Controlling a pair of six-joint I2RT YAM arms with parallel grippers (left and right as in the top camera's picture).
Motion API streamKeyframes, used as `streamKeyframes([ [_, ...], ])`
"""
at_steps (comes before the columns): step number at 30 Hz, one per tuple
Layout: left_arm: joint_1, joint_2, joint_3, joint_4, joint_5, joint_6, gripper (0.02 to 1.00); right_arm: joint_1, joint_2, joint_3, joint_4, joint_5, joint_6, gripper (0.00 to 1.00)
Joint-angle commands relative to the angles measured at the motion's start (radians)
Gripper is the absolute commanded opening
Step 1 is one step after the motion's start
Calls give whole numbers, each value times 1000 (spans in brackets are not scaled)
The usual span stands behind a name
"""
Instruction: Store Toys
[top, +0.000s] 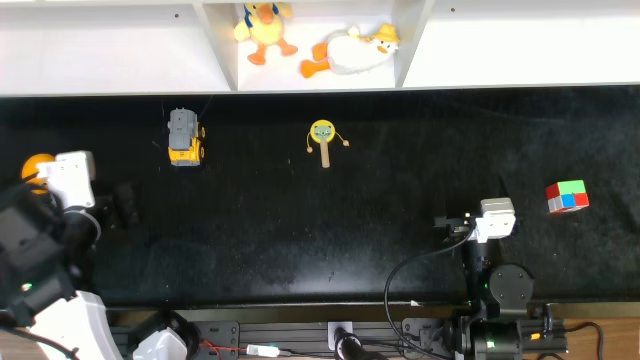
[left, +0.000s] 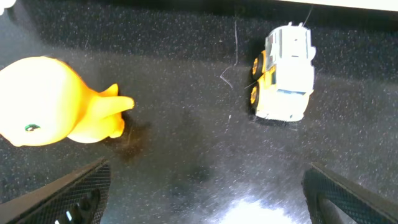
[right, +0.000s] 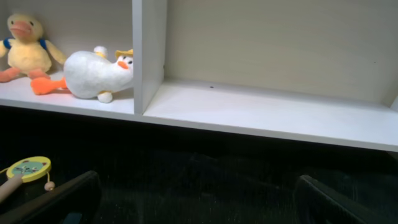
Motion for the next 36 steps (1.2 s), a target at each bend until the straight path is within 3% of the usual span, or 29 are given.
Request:
streamKeyframes([
  [1,194,13,34,-22,300,285,996,4,-7,-13,5,-6,7,996],
  [4,307,13,42,-64,353,377,996,4,-7,-13,5,-6,7,996],
  [9,440,25,45,-72,357,496,996,4,-7,-13,5,-6,7,996],
  [13,460,103,45,-11,273,650,996,4,-7,-13,5,-6,7,996],
  [19,471,235,47,44,331,640,993,4,-7,-13,5,-6,7,993],
  [26,473,280,54,56,527,640,996,4,-7,-13,5,-6,7,996],
  [33,532,280,56,-5,532,634,996,4,-7,-13,5,-6,7,993],
  [36,573,280,57,63,501,549,998,4,-7,-13,5,-6,7,996],
])
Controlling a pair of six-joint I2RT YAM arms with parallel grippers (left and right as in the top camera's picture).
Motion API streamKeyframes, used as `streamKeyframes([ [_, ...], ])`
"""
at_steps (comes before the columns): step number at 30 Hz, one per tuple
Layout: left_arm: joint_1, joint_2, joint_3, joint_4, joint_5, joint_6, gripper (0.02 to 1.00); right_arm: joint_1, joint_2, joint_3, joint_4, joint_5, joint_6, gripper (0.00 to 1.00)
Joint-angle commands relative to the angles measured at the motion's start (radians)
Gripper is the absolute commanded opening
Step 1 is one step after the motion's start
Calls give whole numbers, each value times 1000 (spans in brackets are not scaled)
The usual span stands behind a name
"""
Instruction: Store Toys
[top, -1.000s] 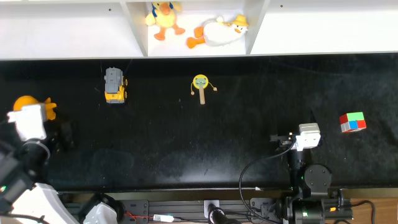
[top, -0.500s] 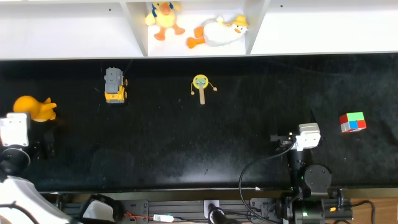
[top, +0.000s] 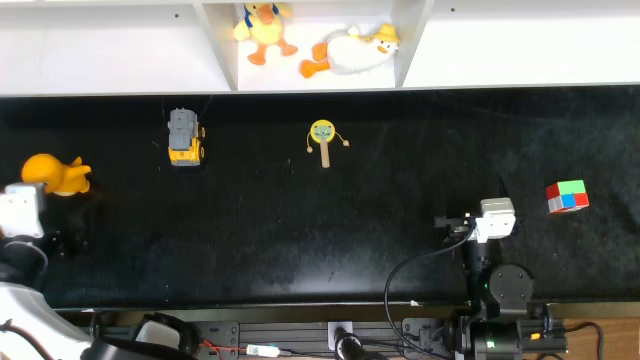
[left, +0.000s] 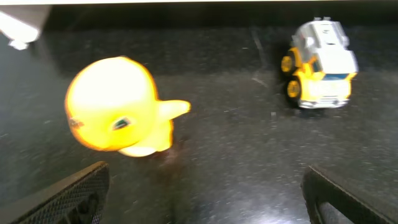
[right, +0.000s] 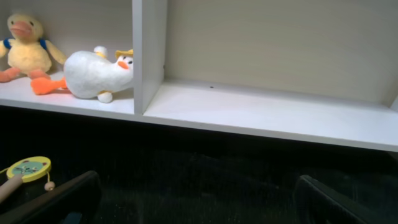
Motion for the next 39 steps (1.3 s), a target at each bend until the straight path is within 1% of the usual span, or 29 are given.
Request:
streamKeyframes([
  [1,58,0,30,80,-5,-80,996,4,-7,-13,5,-6,6,996],
  [4,63,19,54,120,-55,-112,998,4,-7,-13,5,-6,6,996],
  [8,41,96,110,129,-55,-113,996,4,-7,-13,5,-6,7,996],
  [12,-3,192,149,137,-83,-113,998,4,-7,-13,5,-6,7,996],
  [18,-76,304,198,162,-93,-113,998,4,-7,-13,5,-6,6,996],
  [22,-120,332,210,188,-171,-146,998,4,-7,-13,5,-6,6,993],
  [27,-142,339,210,219,-240,-170,998,4,-7,-13,5,-6,6,996],
  [35,-142,360,210,220,-248,-187,1000,4,-7,-13,5,-6,7,996],
  [36,-142,365,210,220,-247,-187,996,4,-7,-13,5,-6,7,996],
  [37,-142,371,210,220,-247,-187,969,4,-7,-13,5,-6,6,993],
  [38,-142,377,210,224,-247,-187,930,4,-7,-13,5,-6,7,996],
  [39,-143,383,210,229,-246,-187,844,4,-7,-13,5,-6,7,996],
])
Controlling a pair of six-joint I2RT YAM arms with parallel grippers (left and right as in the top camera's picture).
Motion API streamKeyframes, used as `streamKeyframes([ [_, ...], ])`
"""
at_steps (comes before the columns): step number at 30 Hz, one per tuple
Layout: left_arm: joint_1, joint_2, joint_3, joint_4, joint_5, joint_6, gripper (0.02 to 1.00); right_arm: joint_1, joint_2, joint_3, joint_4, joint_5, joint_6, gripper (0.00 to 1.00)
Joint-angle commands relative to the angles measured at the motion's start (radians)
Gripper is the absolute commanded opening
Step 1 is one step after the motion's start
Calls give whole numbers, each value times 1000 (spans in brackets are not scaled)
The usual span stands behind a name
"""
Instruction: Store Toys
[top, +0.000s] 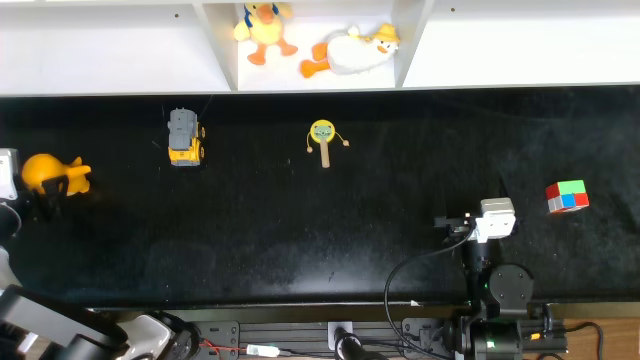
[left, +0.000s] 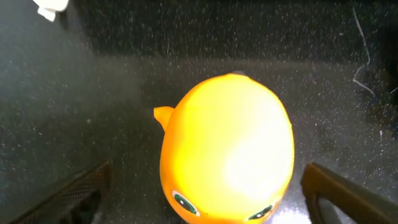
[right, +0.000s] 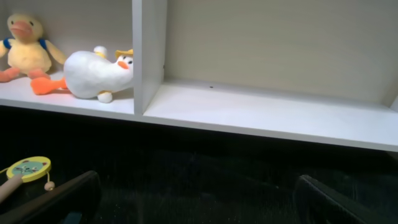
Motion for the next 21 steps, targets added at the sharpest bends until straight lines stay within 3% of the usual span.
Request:
streamKeyframes([
  [1,-4,34,27,12,-4,-19,711,4,-7,-13,5,-6,7,996],
  [6,-4,46,27,34,5,-19,338,4,-7,-13,5,-6,7,996],
  [12,-4,23,27,43,49,-89,69,4,-7,-13,5,-6,7,993],
  [15,-21,-39,27,35,42,-122,38,4,-7,-13,5,-6,7,996],
  [21,-145,-99,122,-16,-114,-243,36,4,-7,-13,5,-6,7,993],
])
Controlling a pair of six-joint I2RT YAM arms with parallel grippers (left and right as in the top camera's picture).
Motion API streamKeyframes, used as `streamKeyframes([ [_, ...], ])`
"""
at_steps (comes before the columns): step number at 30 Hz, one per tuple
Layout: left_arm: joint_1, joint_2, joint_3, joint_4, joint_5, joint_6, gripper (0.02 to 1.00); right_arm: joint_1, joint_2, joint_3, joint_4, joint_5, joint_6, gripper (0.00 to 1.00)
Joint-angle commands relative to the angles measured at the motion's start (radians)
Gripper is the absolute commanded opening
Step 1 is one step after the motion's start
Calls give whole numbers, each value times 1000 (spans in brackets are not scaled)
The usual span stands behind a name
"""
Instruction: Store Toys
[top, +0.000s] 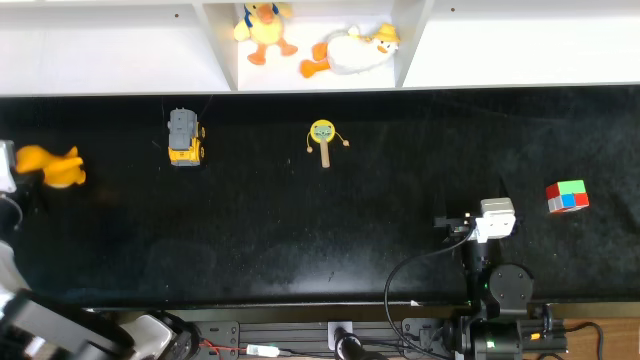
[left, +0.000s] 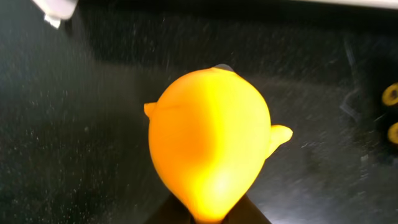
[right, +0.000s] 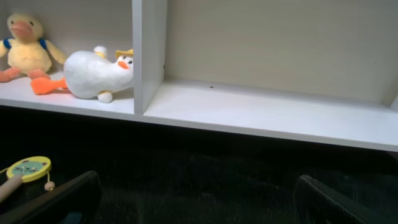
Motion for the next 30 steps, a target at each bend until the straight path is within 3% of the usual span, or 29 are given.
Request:
streamKeyframes([
  [1,-103,-46,132,-48,-90,-110,38,3,-7,-13,5,-6,6,996],
  [7,-242,-14,273,-53,-212,-195,36,3,-7,-13,5,-6,6,996],
  [18,-313,205,502,-67,-224,-217,38,3,-7,-13,5,-6,6,996],
  [30,-370,276,526,1,-225,-267,36,3,-7,-13,5,-6,7,993],
])
